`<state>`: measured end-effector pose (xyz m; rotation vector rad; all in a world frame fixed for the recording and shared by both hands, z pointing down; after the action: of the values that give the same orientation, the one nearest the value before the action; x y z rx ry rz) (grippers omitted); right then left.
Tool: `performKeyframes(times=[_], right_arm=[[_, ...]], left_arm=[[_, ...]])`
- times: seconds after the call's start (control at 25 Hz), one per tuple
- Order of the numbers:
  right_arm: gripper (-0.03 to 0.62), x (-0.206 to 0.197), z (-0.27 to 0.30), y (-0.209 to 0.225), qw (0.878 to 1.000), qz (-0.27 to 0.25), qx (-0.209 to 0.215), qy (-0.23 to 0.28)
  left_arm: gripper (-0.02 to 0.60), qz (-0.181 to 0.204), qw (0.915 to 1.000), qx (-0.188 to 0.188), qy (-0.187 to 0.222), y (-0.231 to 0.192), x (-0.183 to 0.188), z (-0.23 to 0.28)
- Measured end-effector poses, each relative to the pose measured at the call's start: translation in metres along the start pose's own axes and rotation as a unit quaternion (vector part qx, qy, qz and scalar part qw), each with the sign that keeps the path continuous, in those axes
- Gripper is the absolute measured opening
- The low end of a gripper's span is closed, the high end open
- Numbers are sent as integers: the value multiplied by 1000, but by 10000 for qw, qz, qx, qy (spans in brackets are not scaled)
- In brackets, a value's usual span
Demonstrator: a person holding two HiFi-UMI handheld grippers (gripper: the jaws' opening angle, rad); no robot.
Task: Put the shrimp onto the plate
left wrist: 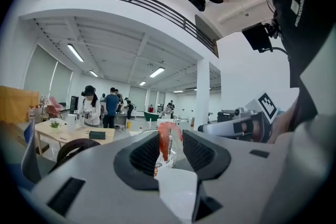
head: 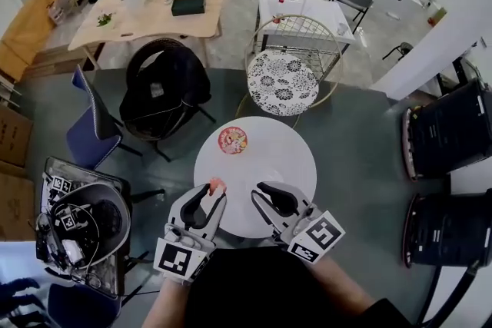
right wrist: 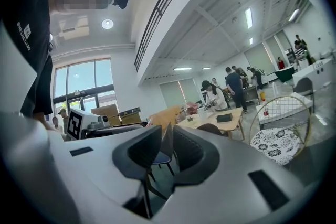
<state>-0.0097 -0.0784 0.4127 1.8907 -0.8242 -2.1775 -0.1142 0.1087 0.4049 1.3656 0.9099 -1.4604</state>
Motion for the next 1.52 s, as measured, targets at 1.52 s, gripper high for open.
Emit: performKeyframes(times=[1.52], right_arm=[[78, -40, -94, -22, 9335, 828, -3467, 393]], left_arm=[[140, 539, 9147, -3091, -2545, 31, -174, 144]])
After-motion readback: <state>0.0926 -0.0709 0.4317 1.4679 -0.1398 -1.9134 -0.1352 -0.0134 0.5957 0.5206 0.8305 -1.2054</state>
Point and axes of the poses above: the fingertips, and each gripper's own axes: z forward along the fingers, y to its right, x out of its top, the point moved 9 cm from there along -z, backward along the fingers, and after that the axes turned 11 degrees about z, right-handed, at the moved point
